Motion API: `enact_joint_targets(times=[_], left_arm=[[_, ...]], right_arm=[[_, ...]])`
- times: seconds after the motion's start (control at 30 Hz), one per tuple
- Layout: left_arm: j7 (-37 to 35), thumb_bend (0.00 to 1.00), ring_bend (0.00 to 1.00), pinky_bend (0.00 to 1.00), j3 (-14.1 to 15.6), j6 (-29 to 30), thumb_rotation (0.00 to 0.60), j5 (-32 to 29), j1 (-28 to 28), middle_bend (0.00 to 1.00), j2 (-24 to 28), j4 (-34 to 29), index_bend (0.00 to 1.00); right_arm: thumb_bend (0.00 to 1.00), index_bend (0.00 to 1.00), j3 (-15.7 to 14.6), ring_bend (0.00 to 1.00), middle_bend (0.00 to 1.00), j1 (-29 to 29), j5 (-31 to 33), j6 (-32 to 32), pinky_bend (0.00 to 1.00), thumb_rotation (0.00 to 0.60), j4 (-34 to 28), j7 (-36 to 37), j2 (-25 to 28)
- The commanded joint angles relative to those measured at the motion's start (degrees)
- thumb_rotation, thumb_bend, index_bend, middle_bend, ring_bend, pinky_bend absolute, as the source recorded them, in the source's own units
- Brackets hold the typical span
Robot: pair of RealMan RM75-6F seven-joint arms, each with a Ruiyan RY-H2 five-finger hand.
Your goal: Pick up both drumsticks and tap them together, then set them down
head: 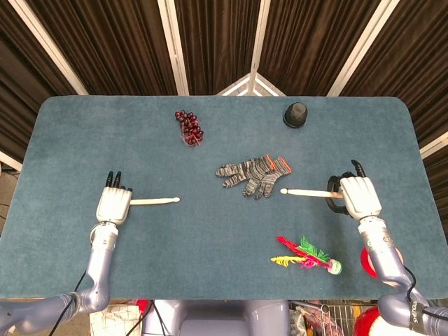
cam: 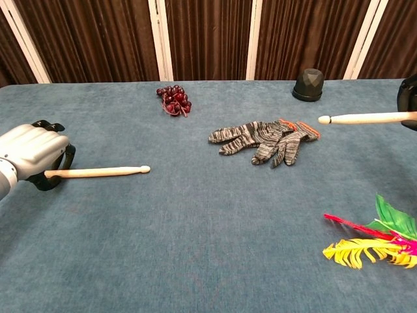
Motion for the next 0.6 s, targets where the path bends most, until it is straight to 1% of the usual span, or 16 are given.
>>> enact_joint_targets(times=[0.03,0.33,0.6], left_arm=[[0.1,0.50,0.06,0.00,0.0,0.1,0.600,0.1,0.0,0.47,0.0,0.0,0.51],[1.0,0.51,0.09,0.00,0.2,0.6,0.600,0.5,0.1,0.55,-0.1,0.0,0.60],[1.7,0.52,0.10,0.00,0.2,0.4,0.600,0.2,0.1,0.58,-0.8,1.3,0.63]], right_arm=[[0.40,0.70,0.0,0.37,0.58,0.0,0.0,0.0,0.04,0.600,0.0,0.0,0.0],[0.39,0.70,0.0,0.37,0.58,-0.2,-0.4,0.4,0.04,0.600,-0.4,0.1,0.3],[0.40,0.71,0.0,0.37,0.58,-0.2,-0.5,0.5,0.04,0.600,-0.1,0.1,0.4]])
